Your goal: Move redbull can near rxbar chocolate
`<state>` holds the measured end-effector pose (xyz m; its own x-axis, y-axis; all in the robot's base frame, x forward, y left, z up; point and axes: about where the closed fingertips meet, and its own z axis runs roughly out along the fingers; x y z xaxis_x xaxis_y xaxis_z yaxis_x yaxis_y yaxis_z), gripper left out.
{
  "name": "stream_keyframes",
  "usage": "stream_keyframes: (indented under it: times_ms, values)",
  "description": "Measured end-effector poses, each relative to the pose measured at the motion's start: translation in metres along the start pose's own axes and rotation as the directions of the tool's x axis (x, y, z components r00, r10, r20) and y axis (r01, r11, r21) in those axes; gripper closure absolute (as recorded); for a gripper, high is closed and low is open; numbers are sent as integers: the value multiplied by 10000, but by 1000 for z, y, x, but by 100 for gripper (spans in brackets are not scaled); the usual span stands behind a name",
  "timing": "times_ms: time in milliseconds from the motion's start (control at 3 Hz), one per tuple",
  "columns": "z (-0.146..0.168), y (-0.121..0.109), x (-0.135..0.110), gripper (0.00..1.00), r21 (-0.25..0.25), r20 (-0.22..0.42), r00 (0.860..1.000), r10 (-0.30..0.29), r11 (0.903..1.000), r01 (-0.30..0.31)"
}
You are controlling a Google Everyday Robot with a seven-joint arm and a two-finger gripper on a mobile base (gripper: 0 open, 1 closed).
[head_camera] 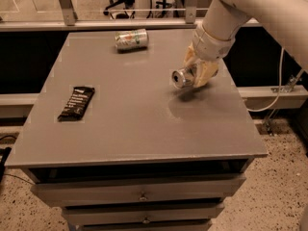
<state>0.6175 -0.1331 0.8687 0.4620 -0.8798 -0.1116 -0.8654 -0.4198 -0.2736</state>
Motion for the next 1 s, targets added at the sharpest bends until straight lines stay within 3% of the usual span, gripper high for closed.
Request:
stream_keyframes:
  times_ms: [333, 667, 1000]
  values:
    - [-31, -5, -34, 100, 573, 80, 9996, 267, 9980, -271]
    - [-47, -6, -42, 100, 830, 66, 9944, 1050, 9910, -1052]
    - [-45, -6, -42, 100, 807, 72, 9948, 1017, 9915, -1019]
